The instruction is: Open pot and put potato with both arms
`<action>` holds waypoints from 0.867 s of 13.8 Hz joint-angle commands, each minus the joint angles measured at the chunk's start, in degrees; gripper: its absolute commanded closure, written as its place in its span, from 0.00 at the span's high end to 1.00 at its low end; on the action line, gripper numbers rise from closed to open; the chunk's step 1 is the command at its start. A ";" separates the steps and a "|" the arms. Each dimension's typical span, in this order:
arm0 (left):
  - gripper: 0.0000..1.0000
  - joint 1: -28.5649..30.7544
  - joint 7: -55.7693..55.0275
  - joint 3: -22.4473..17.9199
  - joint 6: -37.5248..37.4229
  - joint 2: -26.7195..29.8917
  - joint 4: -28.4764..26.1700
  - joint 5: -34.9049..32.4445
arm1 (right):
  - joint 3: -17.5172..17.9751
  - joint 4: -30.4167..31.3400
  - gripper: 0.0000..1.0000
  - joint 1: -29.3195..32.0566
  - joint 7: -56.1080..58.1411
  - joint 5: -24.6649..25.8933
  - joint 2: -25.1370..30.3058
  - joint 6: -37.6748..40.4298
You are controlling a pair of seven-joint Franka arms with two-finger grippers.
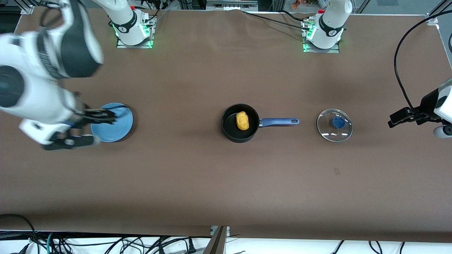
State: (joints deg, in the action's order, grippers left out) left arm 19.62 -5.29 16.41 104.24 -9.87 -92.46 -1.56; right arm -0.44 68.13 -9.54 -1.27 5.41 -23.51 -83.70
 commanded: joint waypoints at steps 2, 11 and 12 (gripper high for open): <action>1.00 0.06 0.46 0.12 -1.68 -0.06 1.05 1.29 | 0.88 13.14 1.00 4.00 0.13 -0.93 12.15 -2.24; 1.00 0.06 0.54 0.12 -1.76 -0.15 0.79 1.56 | 0.53 18.27 1.00 8.49 8.74 -6.29 18.15 -2.26; 1.00 0.06 0.63 0.12 -1.76 -0.23 0.79 1.56 | 0.44 18.27 1.00 8.57 8.57 -6.21 18.24 -2.08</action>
State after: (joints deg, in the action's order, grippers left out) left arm 19.62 -5.29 16.48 103.48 -9.92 -92.46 -1.49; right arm -0.27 84.73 -2.07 5.65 0.26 -6.30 -85.00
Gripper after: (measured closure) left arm 0.000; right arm 0.000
